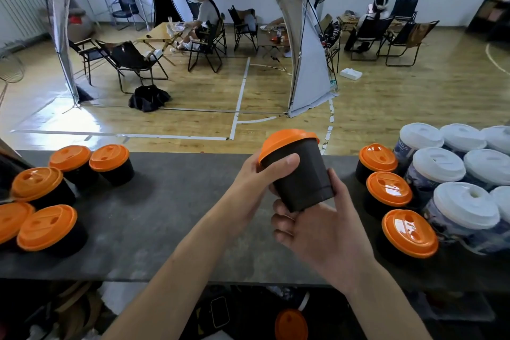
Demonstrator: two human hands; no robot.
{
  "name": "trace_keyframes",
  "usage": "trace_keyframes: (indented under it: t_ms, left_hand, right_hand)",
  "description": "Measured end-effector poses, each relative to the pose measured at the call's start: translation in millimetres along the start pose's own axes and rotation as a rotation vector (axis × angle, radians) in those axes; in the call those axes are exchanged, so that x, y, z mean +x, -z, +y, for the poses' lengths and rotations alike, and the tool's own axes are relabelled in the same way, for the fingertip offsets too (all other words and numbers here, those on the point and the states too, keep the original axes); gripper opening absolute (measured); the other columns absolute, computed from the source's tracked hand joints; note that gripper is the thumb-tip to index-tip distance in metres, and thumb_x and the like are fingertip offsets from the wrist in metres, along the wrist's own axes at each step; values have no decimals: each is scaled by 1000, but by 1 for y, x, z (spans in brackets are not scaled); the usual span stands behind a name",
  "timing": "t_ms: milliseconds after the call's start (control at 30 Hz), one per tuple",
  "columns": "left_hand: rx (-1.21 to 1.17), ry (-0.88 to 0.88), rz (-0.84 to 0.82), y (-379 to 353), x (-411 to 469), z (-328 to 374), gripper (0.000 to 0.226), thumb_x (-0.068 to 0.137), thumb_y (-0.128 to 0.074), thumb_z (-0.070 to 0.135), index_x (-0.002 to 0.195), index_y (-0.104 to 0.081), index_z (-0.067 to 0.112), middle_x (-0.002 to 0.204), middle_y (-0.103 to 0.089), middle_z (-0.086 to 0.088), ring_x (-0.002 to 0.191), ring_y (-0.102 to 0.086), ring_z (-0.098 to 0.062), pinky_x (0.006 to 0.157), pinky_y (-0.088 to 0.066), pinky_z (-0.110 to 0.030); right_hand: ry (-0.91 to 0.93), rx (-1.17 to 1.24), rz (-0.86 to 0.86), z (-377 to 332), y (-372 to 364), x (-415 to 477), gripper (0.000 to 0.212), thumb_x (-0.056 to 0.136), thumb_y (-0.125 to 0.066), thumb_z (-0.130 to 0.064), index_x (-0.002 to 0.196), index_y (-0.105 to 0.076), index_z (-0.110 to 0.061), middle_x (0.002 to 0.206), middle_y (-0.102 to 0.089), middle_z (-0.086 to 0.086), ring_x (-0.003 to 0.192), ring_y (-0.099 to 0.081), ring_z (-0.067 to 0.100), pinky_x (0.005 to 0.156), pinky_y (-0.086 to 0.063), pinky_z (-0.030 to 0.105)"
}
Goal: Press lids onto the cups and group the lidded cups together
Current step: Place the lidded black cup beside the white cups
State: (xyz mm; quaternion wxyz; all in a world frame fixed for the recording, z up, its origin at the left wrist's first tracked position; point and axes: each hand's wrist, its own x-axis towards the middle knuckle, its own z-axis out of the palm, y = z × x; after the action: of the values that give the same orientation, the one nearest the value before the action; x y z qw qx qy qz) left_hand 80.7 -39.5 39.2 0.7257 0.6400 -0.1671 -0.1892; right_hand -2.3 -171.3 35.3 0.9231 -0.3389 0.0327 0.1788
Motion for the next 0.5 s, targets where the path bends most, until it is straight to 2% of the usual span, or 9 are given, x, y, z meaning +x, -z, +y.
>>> trace_keyframes:
  t_ms: [100,200,233,300,367,500]
  left_hand:
    - [16,2,-2,0,0,2,62,71,-76,58,117,-68,17,98,-74,-5,94,-70,-23,90,-52,-40]
    - [9,-6,-27,-1,-1,2,62,73,-75,57,119,-67,17,97,-74,-2,93,-70,-16,89,-52,-34]
    - [-9,-11,-44,-2,-1,3,64,73,-76,57,120,-66,16,97,-73,-2,93,-69,-16,88,-52,-34]
    - [-44,-10,-69,-3,0,3,67,73,-79,56,123,-65,13,105,-73,-3,104,-69,-21,95,-53,-37]
    - [-47,-7,-67,-2,1,3,61,75,-76,52,123,-66,15,110,-73,-6,110,-68,-24,101,-51,-40]
    - [14,3,-36,-3,1,2,60,73,-76,56,121,-67,22,105,-74,-3,103,-69,-20,97,-52,-39]
  right_hand:
    - [67,-158,116,1,3,2,84,90,-31,-75,117,-68,-5,89,-62,15,74,-58,22,71,-48,33]
    - [101,-166,142,-1,-2,-1,77,91,-33,-69,118,-66,-5,89,-61,15,72,-58,20,69,-48,33]
    - [89,-119,111,-1,-4,-2,75,91,-34,-69,117,-66,-6,89,-60,15,70,-57,20,69,-46,32]
    - [59,-53,62,-3,-7,-5,74,90,-34,-69,113,-69,-8,87,-60,14,67,-56,19,68,-45,32]
    - [44,-64,67,-3,-8,-6,76,90,-32,-70,110,-73,-9,87,-61,16,68,-57,21,68,-45,33]
    - [102,-162,182,-4,-6,-7,75,89,-34,-71,108,-73,-9,89,-62,16,70,-58,21,65,-49,33]
